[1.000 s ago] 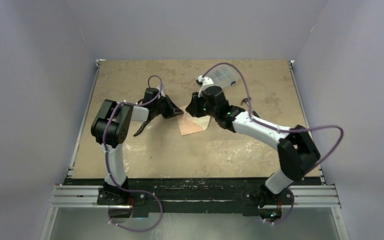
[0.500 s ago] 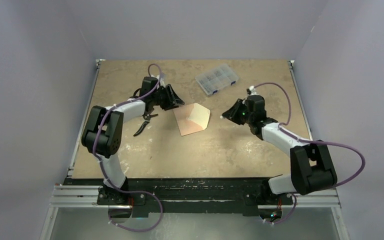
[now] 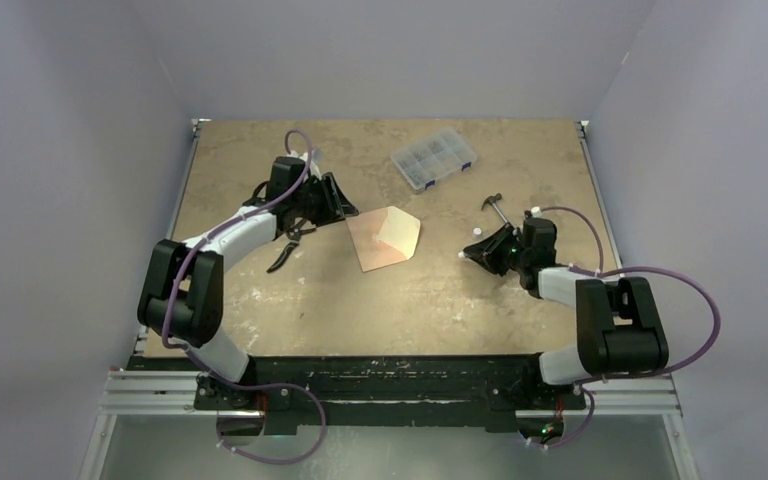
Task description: Place the letter into the envelope and seal it
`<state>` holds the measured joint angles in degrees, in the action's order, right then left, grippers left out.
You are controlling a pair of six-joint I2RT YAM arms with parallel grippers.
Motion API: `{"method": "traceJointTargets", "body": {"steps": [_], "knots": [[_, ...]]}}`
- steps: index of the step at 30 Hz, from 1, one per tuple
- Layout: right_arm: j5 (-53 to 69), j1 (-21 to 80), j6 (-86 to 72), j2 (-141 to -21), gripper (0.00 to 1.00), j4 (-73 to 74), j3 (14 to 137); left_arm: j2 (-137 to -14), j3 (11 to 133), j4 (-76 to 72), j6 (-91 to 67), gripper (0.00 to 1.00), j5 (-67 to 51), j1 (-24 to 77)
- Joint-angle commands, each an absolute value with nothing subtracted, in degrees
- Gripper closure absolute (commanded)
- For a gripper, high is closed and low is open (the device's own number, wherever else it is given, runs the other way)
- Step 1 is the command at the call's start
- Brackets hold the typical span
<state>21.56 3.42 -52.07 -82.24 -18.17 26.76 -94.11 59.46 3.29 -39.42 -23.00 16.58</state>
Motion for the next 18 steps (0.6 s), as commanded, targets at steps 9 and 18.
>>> {"method": "traceJointTargets", "body": {"steps": [9, 18], "knots": [[25.53, -3.41, -54.06, -90.07, 0.51, -26.03, 25.6, -90.88, 59.5, 8.7, -35.73, 0.59, -19.82, 16.7], [22.47, -3.43, -50.7, -93.27, 0.46, -24.32, 29.17, -93.34, 61.89, 10.89, -34.62, 0.55, -18.34, 16.7]]}}
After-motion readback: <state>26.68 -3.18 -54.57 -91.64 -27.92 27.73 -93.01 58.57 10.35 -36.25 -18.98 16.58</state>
